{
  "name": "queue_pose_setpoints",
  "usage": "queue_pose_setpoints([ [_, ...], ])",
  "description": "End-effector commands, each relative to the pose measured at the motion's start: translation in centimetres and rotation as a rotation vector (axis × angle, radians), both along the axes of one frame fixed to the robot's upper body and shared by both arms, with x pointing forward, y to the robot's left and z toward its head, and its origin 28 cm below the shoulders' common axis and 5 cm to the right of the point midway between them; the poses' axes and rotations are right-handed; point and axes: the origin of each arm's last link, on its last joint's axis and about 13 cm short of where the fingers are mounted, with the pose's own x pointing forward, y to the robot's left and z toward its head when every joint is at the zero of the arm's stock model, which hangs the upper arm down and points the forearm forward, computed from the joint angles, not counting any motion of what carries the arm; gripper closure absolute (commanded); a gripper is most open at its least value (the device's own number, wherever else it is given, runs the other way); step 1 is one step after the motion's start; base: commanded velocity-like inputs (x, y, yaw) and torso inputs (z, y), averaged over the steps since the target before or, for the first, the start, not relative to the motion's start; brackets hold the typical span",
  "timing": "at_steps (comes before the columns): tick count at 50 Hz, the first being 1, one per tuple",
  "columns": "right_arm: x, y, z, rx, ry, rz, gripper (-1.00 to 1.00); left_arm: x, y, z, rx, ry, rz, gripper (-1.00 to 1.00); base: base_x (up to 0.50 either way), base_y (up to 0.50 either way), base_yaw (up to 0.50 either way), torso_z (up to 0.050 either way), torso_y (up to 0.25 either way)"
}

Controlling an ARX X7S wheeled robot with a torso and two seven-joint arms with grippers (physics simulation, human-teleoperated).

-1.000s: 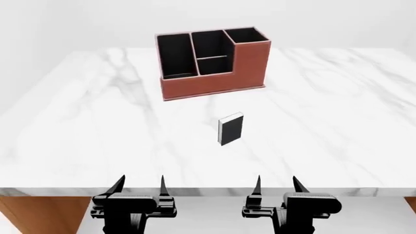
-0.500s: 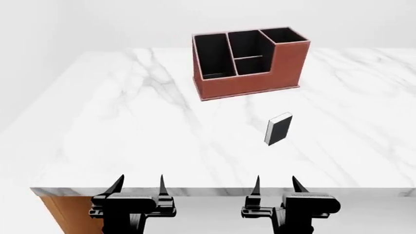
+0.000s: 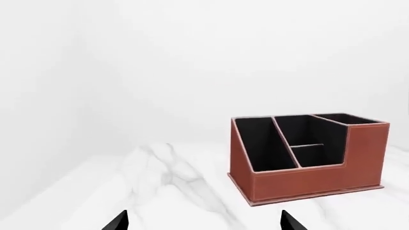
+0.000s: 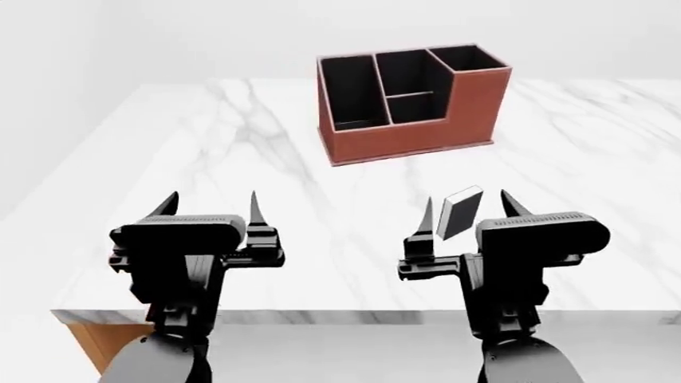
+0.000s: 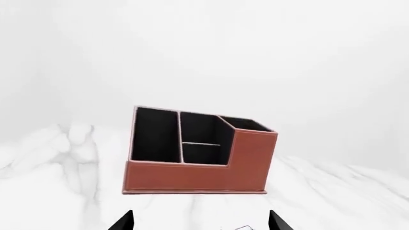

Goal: Pick up the book and place it in the left compartment of the caddy.

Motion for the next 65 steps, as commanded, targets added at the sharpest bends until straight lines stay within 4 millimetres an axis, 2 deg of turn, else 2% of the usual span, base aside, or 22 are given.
queue_pose_setpoints([
  [1, -0.78, -0.24, 2.65, 0.013, -0.051, 0.004, -1.00, 0.42, -0.05, 2.35, -0.001, -0.032, 0.047, -1.00, 0.50, 0.00, 0.00, 0.000, 0.000],
  [65, -0.88, -0.32, 2.67, 0.017, -0.063, 0.032, -1.00, 0.88, 0.42, 2.52, -0.009, -0.047, 0.061, -1.00, 0.50, 0.00, 0.00, 0.000, 0.001],
])
